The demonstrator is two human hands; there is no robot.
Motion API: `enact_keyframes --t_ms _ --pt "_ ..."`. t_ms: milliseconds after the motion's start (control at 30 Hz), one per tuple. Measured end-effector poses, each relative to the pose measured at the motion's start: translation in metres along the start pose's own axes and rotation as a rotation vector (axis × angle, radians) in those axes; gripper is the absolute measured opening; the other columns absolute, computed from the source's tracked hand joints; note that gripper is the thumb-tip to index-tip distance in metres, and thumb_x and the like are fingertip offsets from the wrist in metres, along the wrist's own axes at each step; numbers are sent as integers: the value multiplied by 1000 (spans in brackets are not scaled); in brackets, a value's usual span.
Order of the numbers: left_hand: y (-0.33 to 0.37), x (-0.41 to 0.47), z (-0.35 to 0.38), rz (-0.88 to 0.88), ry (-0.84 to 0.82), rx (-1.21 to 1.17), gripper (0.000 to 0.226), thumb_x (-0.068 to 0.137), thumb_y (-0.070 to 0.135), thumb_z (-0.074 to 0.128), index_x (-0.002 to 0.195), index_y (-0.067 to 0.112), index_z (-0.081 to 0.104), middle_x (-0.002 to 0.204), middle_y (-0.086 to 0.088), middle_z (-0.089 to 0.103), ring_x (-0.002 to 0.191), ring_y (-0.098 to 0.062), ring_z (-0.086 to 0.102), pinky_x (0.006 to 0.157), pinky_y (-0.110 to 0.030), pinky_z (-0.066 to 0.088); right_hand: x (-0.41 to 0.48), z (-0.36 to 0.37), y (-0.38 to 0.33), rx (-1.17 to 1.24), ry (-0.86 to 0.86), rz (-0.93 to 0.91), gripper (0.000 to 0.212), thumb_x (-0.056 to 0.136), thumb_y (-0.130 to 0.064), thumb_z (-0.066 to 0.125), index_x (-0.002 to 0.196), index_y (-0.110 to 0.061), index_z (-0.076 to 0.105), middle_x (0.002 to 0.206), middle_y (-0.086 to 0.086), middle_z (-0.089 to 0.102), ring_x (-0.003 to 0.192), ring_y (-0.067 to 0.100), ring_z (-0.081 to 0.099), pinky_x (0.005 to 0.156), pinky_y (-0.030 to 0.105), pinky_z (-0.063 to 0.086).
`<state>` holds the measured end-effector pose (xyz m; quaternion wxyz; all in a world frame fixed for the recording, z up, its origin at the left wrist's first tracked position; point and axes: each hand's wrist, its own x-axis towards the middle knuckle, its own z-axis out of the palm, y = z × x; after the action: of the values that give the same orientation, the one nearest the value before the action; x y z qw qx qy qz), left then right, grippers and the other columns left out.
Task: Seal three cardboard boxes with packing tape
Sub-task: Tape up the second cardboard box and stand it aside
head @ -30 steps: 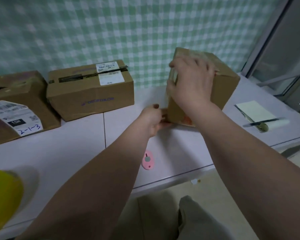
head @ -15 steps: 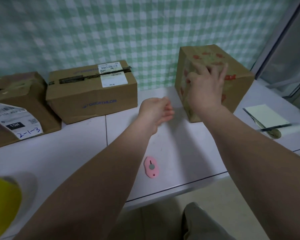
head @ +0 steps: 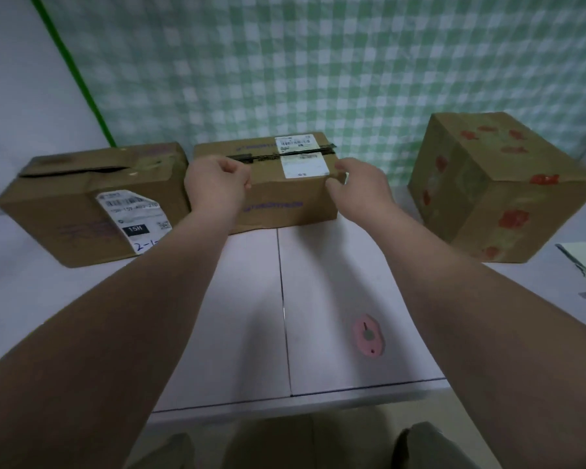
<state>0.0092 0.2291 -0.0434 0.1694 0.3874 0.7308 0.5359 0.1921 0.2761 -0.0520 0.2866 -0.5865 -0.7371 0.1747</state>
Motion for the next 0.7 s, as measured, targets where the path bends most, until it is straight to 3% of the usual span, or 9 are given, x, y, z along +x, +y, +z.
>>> enact_keyframes --t_ms 133,233,300,367,500,567,633,700 --pt "-15 23 -16 126 57 304 29 93 12 47 113 13 67 116 -5 66 104 -22 59 87 -25 42 15 22 -6 201 -11 98 39 93 -18 45 131 -22 51 123 1 58 109 24 53 82 29 42" --pt "-25 33 -16 130 -65 398 37 96 15 43 130 14 55 131 -7 56 108 -21 54 83 -24 37 21 33 -3 359 -46 207 48 95 -25 45 142 -28 39 112 -7 47 101 18 48 84 30 43" --pt "-30 36 -12 170 -151 481 29 96 17 41 118 12 59 120 -11 59 112 -28 53 87 -30 39 22 37 0 416 -48 257 53 95 -29 47 146 -34 33 112 -8 46 102 17 50 89 32 47" --pt "-31 37 -10 214 -194 555 24 94 20 41 98 7 60 104 -13 61 105 -34 55 86 -37 42 22 37 4 456 -22 284 51 94 -29 48 143 -36 37 111 -9 48 100 16 51 90 31 47" --pt "-25 24 -9 228 -230 653 34 95 30 39 107 11 65 105 -8 64 102 -29 55 94 -38 34 9 35 7 490 57 296 39 90 -35 53 129 -37 55 120 -9 57 106 13 52 86 28 46" --pt "-20 13 -10 240 -243 701 35 95 32 39 107 16 67 104 -6 65 101 -28 54 89 -36 26 -3 34 9 444 86 303 37 88 -38 53 125 -40 55 120 -2 57 109 16 52 84 30 46" --pt "-16 1 -17 231 -258 677 32 94 32 39 100 18 68 100 -4 64 95 -25 52 85 -34 22 -18 30 10 407 110 331 36 87 -39 53 123 -41 55 122 2 55 95 14 54 80 30 46" --pt "-11 -10 -26 185 -280 595 26 95 33 39 88 22 62 95 -5 62 90 -25 51 91 -33 28 -34 24 11 378 142 353 36 87 -40 52 122 -40 57 124 3 54 77 6 51 75 28 42"
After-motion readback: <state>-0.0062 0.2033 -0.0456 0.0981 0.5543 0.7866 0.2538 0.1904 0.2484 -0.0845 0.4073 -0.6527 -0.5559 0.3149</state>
